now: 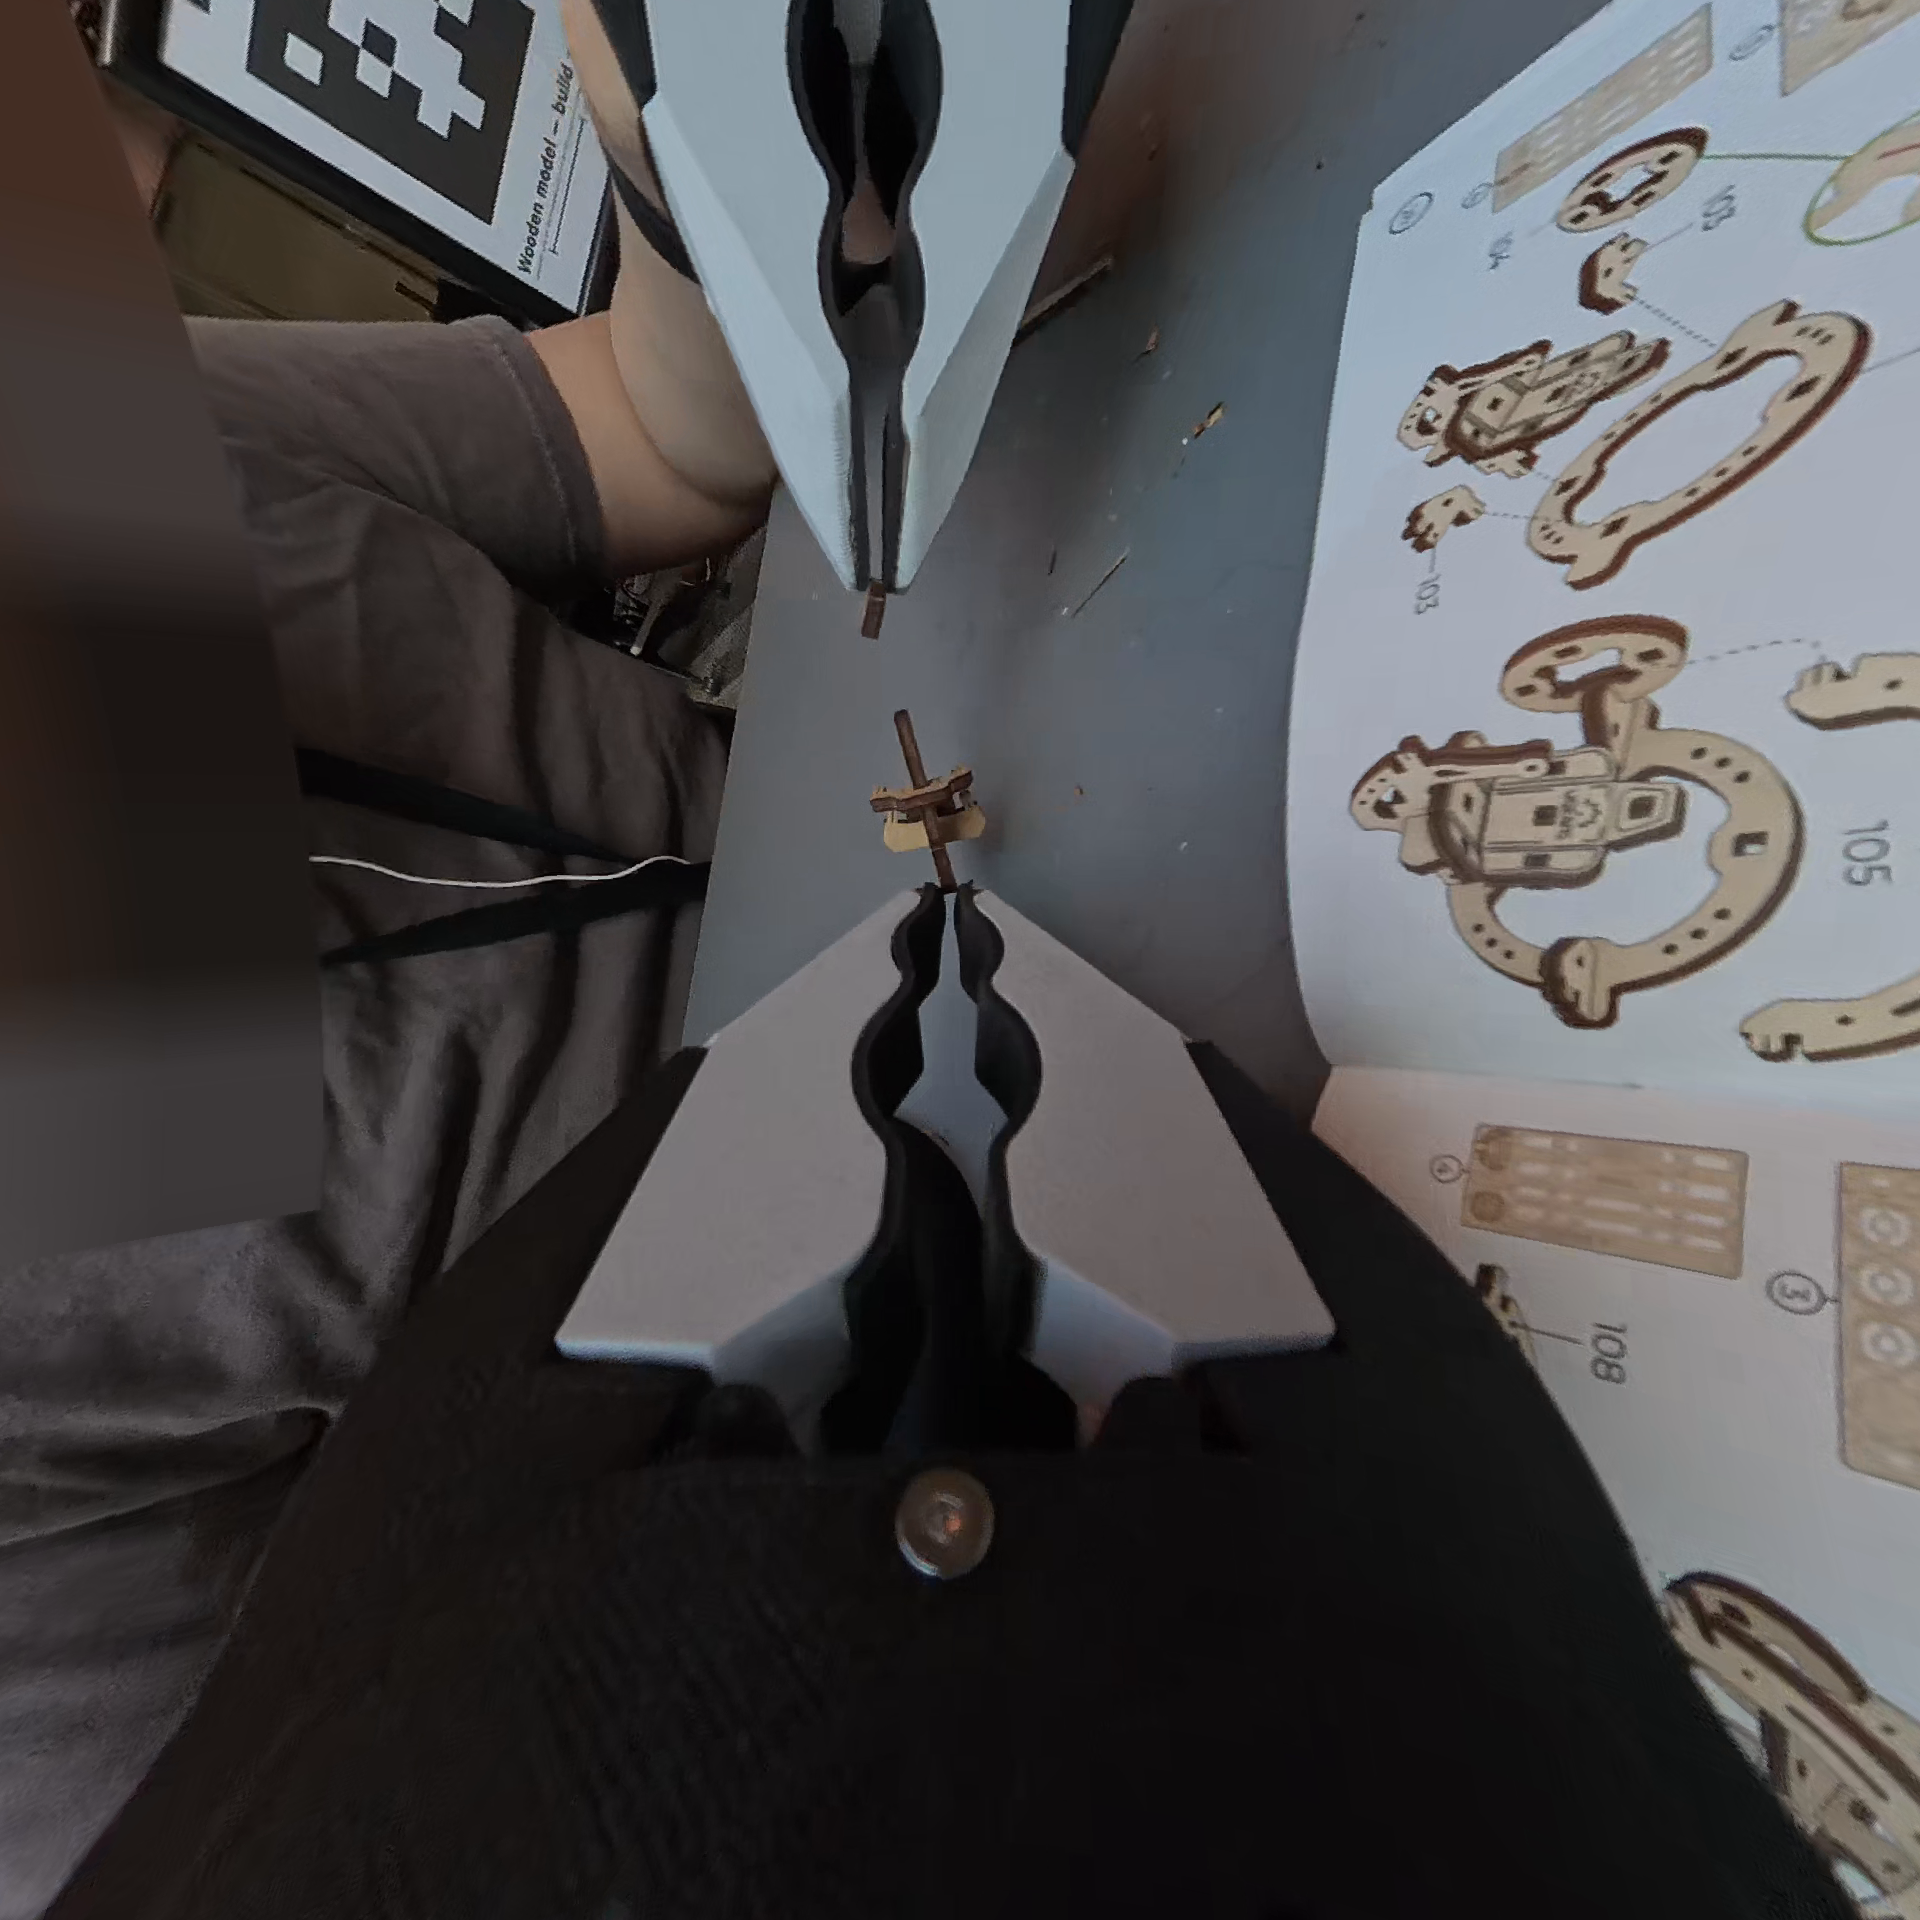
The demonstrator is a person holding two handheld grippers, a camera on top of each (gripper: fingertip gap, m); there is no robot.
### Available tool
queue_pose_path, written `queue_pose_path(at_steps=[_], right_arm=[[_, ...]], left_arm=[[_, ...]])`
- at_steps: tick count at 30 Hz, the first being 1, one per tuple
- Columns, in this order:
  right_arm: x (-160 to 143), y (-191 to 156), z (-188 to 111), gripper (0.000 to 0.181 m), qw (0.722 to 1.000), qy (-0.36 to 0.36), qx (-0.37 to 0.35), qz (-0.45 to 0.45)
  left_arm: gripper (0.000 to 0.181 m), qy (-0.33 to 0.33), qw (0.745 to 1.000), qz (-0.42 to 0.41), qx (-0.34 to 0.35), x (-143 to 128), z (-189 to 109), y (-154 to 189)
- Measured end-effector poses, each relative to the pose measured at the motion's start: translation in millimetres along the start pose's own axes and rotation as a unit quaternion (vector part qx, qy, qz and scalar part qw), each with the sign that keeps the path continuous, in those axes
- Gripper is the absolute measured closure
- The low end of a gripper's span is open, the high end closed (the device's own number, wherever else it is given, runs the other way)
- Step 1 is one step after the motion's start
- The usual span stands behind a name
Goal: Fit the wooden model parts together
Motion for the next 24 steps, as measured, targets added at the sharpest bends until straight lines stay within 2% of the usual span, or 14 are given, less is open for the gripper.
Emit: queue_pose_path(at_steps=[2,4,5,7,10,12,15,18,19,20,21,24], right_arm=[[-3,-5,0,0.181,0.998,0.003,-0.020,-0.062],[-6,-7,0,0.181,0.992,0.000,-0.059,-0.112],[-7,-8,1,0.181,0.990,-0.002,-0.067,-0.122],[-6,-7,1,0.181,0.991,0.002,-0.063,-0.115],[-4,-3,1,0.181,0.994,0.012,-0.048,-0.094],[-5,-3,-1,0.181,0.994,0.022,-0.050,-0.098],[-8,-5,-2,0.181,0.993,0.035,-0.042,-0.105],[-11,-5,-1,0.181,0.991,0.033,-0.043,-0.119],[-12,-6,0,0.180,0.991,0.030,-0.043,-0.127],[-12,-7,1,0.180,0.990,0.028,-0.039,-0.135],[-13,-8,1,0.180,0.988,0.027,-0.039,-0.145],[-14,-12,1,0.181,0.979,0.034,-0.055,-0.192]], left_arm=[[0.181,0.004,0.997,0.077,0.002,5,3,11],[0.181,-0.005,0.984,0.174,0.045,8,5,25],[0.181,-0.001,0.968,0.239,0.078,8,5,34],[0.181,0.013,0.918,0.369,0.144,5,6,52],[0.181,0.030,0.825,0.507,0.249,-3,9,75],[0.181,0.033,0.749,0.590,0.300,-13,14,90],[0.181,0.013,0.617,0.687,0.384,-28,26,104],[0.181,-0.015,0.461,0.755,0.467,-41,40,104],[0.181,-0.031,0.423,0.768,0.480,-44,45,103],[0.181,-0.044,0.397,0.776,0.488,-46,50,100],[0.181,-0.055,0.382,0.781,0.491,-48,54,98],[0.181,-0.064,0.354,0.793,0.492,-53,60,98]])
Point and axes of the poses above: each gripper's, where its closed fingertips meet, z out along the fingers, x out of its top, y = z × x across the jaws, the point moved 10 cm from there along -z, back along the fingers, and after that the axes turned 10 degrees about -x, right-handed, at the moved point
